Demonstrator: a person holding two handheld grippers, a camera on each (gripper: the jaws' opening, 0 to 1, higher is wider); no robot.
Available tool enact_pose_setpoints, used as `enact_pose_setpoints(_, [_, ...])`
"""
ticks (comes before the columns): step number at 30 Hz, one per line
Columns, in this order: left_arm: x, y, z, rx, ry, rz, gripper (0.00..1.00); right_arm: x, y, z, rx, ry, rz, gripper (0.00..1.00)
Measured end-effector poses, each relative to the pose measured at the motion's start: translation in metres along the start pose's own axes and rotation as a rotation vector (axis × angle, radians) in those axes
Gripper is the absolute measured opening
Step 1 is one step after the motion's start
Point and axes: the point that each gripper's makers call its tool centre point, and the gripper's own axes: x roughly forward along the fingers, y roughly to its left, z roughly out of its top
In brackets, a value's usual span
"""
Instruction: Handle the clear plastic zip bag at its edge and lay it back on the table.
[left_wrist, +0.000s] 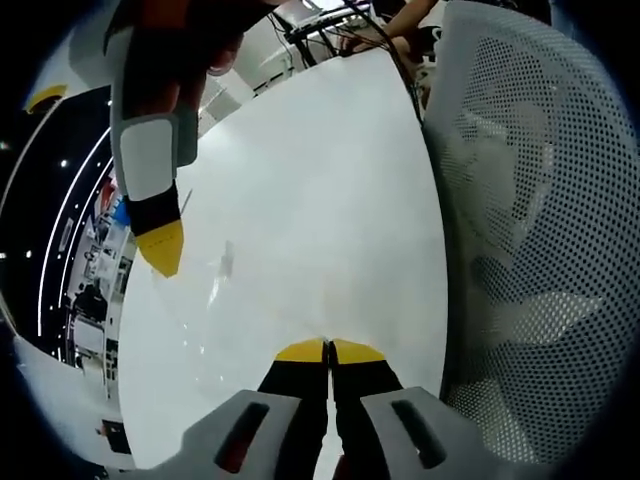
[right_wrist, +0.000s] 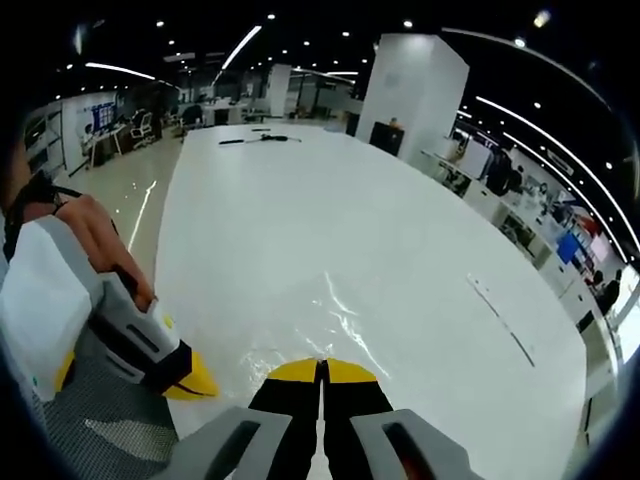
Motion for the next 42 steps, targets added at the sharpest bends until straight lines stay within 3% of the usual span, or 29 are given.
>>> enact_pose_setpoints(20, [0.0, 0.001, -0.003, -0.011, 0.011, -0.007, 0.0, -0.004, 0.003, 0.001, 0.006, -0.005, 0.003, 0.0])
enact_pose_setpoints(42, [0.0, 0.014, 0.0, -0.024, 0.01, 0.011, 0.0, 0.003, 0.023, -0.012, -0.094, 0.034, 0.062, 0.0])
